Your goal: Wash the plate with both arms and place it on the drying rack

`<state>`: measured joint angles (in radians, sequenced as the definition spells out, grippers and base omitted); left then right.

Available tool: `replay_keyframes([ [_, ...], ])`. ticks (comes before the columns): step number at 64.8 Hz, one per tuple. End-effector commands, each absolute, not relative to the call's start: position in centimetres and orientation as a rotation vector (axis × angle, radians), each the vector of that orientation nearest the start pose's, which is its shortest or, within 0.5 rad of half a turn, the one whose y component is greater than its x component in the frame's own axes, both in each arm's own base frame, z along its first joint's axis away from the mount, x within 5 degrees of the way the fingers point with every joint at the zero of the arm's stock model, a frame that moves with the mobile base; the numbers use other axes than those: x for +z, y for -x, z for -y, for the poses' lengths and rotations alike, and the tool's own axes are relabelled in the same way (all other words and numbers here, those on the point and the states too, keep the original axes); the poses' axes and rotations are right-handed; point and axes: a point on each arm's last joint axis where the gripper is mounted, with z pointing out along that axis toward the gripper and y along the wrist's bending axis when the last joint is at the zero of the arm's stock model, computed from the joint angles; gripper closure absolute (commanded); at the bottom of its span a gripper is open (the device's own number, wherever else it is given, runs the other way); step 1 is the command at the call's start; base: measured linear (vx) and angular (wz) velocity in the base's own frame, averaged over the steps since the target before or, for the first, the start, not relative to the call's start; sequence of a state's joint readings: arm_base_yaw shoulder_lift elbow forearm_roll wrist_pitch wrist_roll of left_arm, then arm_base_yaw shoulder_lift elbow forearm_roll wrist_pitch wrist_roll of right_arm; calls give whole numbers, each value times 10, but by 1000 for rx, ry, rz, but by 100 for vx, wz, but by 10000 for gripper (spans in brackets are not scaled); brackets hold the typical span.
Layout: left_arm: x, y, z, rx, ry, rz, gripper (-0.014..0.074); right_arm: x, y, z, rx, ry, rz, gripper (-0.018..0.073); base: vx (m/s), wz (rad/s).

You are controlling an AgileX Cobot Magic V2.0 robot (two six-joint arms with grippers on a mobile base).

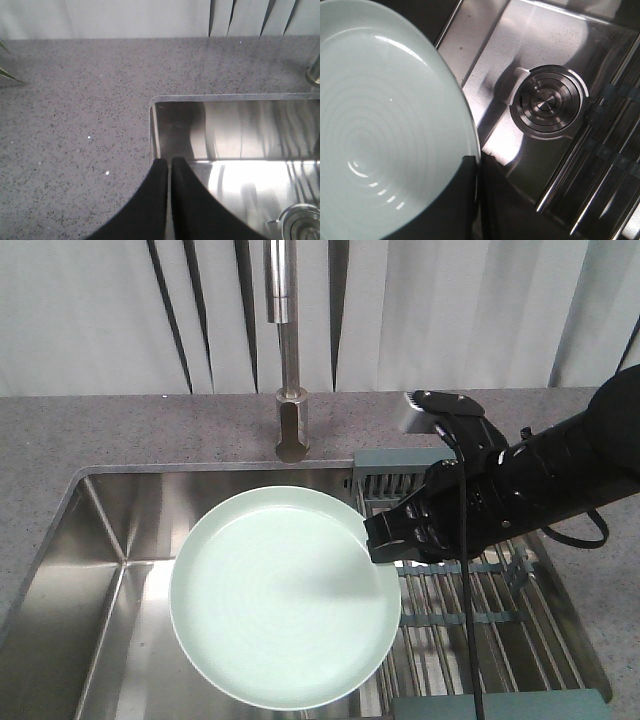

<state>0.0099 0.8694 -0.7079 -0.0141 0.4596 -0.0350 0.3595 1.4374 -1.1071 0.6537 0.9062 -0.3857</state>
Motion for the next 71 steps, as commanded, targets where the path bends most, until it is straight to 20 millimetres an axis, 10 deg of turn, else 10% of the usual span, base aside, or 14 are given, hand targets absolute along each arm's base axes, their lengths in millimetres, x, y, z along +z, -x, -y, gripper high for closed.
replay_keyframes([
  [1,338,-192,0,-39,59,-2053,458,321,-254,-142,831,549,-2458,561,0,0],
  [27,335,-245,0,1,-15,-2197,-9,321,-254,-142,831,549,-2458,561,0,0],
  [71,312,-347,38,-390,-481,-2219,4,321,-254,-142,831,549,-2458,561,0,0],
])
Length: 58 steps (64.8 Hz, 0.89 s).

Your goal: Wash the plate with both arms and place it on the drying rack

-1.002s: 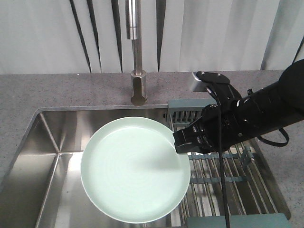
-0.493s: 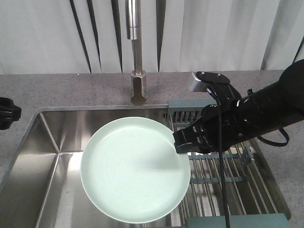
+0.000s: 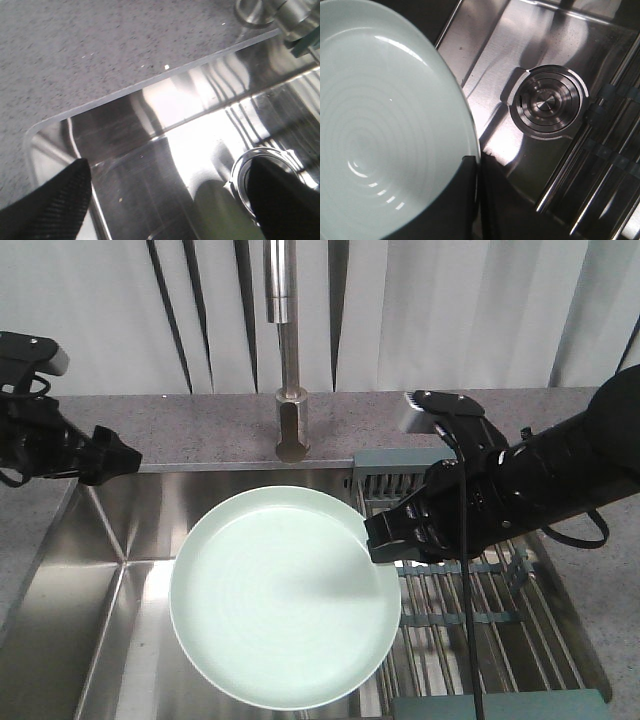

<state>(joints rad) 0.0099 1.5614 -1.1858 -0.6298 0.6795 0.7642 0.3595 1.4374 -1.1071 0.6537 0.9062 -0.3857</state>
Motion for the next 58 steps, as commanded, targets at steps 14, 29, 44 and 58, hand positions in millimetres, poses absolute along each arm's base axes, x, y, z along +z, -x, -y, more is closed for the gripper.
replay_keyframes([
  [14,300,-372,45,-461,-614,-2185,4,321,-254,-142,831,550,-2459,561,0,0],
  [29,286,-395,52,-505,-798,-2119,4,321,-254,-142,831,549,-2458,561,0,0],
  [44,278,-410,61,-576,-942,-1976,4,321,-254,-142,831,549,-2458,561,0,0],
  [58,272,-419,70,-671,-999,-1849,4,321,-254,-142,831,549,-2458,561,0,0],
])
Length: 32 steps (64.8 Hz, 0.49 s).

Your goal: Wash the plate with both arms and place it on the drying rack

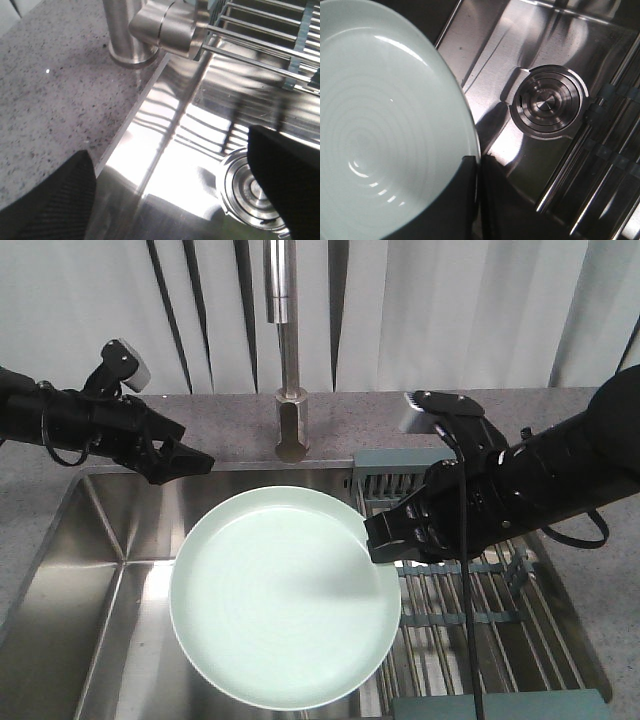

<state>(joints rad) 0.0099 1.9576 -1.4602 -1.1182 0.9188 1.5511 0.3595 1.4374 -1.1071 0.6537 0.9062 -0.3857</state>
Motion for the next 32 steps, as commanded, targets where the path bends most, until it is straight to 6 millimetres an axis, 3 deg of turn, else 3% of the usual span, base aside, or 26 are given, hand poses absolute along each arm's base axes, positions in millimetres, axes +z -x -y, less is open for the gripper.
replay_keyframes([
  [1,270,-420,71,-676,-1003,-1844,4,321,-254,-142,831,549,-2458,561,0,0],
  [18,269,-432,87,-706,-1060,-1753,4,321,-254,-142,831,549,-2457,561,0,0],
  [32,274,-443,116,-749,-1137,-1672,4,321,-254,-142,831,549,-2458,561,0,0],
])
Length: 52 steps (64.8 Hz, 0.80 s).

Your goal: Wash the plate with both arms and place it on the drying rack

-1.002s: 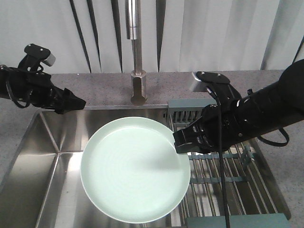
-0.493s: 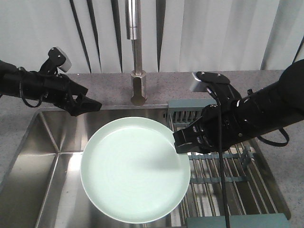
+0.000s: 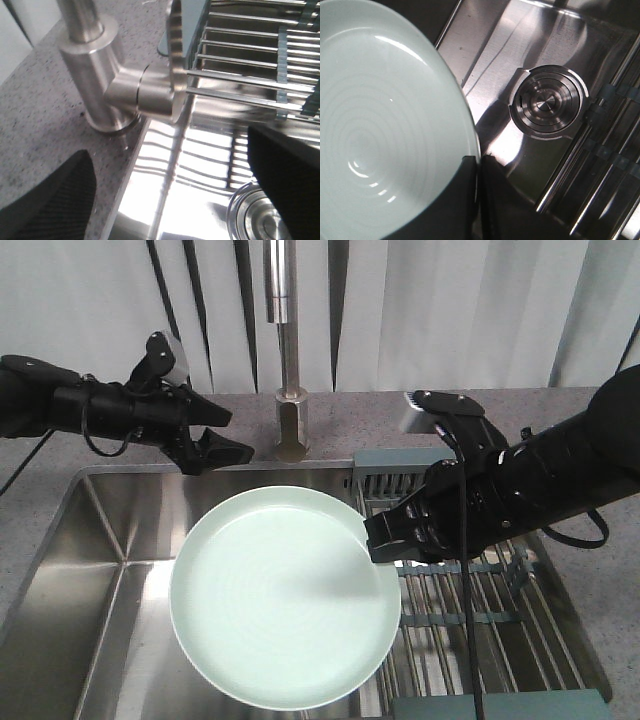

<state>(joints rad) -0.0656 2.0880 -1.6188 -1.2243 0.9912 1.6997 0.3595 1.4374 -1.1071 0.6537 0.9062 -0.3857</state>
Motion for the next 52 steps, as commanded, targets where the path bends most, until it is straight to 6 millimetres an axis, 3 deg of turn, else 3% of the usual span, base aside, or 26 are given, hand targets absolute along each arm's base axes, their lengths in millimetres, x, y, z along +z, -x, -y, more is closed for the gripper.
replay_keyframes([
  [1,274,-444,118,-751,-1141,-1668,4,321,-254,-142,831,549,-2458,561,0,0],
  [23,292,-450,150,-739,-1205,-1562,4,321,-254,-142,831,549,-2458,561,0,0],
  [52,295,-436,168,-874,-1276,-1511,4,321,-254,-142,831,550,-2459,561,0,0],
])
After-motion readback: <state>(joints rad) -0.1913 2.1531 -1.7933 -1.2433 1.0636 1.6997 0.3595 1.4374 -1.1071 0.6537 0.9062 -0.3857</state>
